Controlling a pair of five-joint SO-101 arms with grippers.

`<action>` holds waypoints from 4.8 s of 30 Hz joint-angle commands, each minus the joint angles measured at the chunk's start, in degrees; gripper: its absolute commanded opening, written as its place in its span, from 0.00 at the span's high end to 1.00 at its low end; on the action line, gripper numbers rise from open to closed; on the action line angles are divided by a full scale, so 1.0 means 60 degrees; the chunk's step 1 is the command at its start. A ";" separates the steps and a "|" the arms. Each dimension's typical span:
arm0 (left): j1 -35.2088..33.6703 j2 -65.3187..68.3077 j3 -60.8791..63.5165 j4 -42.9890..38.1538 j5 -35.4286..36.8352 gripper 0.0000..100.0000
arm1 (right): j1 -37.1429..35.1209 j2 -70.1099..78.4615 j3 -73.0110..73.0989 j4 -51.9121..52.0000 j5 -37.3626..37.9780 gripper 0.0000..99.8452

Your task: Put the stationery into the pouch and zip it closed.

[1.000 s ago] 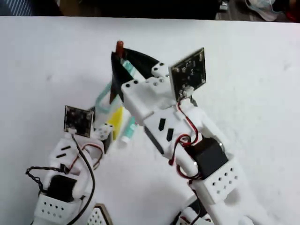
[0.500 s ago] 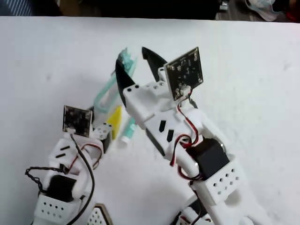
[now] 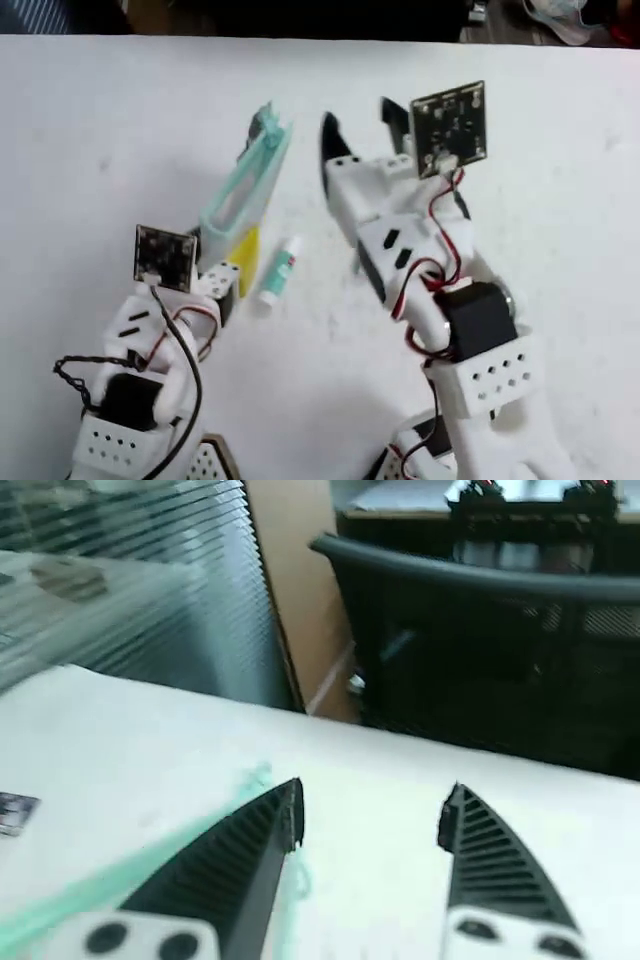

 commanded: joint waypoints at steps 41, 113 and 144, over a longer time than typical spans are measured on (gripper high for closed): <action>-0.1839 -0.0066 -0.0484 -0.0381 0.1040 0.80 | -0.1692 0.6967 0.1524 -0.0930 -0.1128 0.79; -0.0212 -0.0066 -0.0513 0.0190 0.0513 0.80 | -0.0491 1.0718 -0.1421 0.0608 -0.1128 0.98; -0.0242 -0.0066 -0.0484 0.0190 0.0454 0.80 | 0.0212 0.1678 -0.2300 0.2967 0.0806 0.98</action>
